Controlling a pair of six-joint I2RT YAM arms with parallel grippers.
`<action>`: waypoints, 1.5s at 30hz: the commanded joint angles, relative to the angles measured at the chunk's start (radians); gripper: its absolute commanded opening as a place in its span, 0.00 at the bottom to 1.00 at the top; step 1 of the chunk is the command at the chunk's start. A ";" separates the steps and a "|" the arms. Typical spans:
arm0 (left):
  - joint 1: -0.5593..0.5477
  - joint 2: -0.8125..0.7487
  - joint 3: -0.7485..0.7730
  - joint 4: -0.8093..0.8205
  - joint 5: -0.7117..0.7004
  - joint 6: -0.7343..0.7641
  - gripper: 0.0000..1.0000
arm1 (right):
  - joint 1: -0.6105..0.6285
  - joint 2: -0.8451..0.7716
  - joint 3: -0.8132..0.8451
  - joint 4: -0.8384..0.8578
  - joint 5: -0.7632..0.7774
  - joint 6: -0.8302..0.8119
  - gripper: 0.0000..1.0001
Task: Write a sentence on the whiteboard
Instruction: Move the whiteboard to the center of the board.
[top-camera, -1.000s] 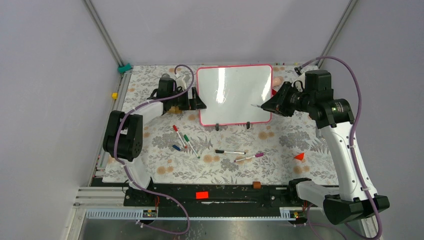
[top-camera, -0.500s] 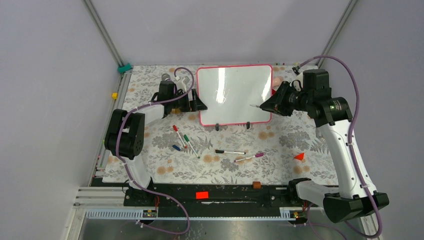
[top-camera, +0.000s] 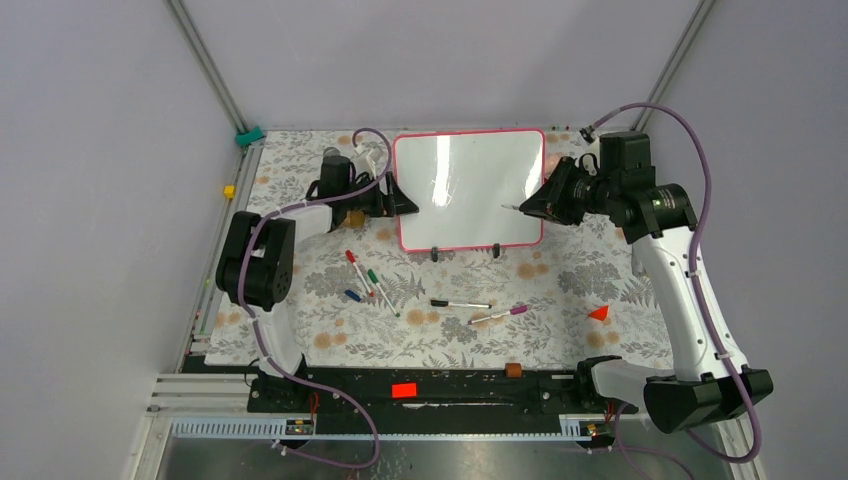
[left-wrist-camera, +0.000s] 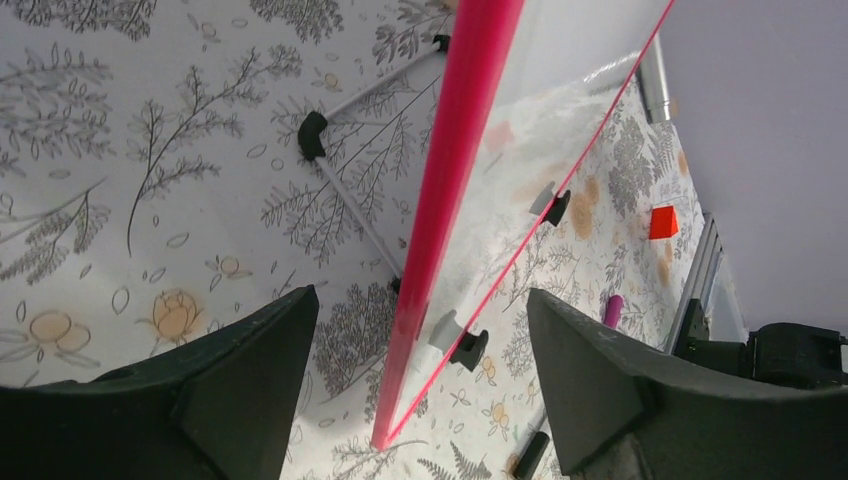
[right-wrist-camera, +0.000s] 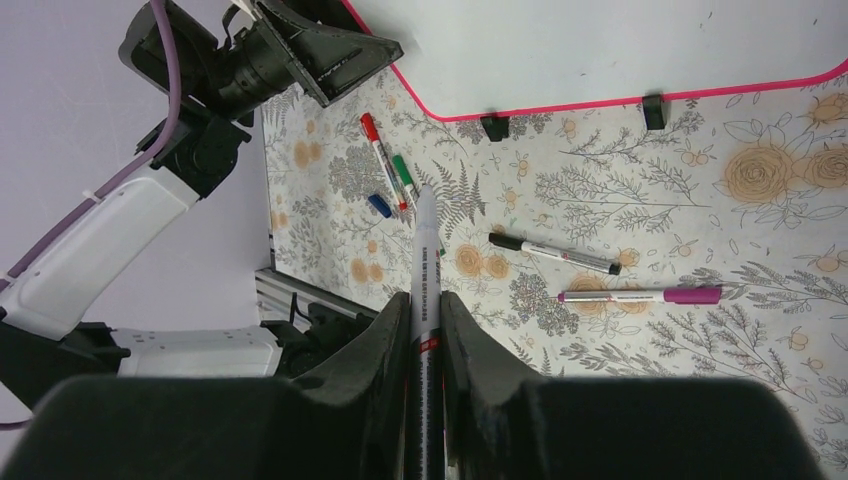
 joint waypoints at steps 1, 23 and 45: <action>0.001 0.047 0.051 0.164 0.084 -0.061 0.74 | 0.007 0.000 0.057 0.031 0.017 -0.026 0.00; -0.002 -0.018 -0.176 0.284 0.265 -0.027 0.00 | 0.007 -0.017 0.032 0.051 0.017 0.000 0.00; -0.065 -0.114 -0.180 -0.200 0.325 0.331 0.00 | 0.008 -0.087 -0.013 0.038 0.011 -0.002 0.00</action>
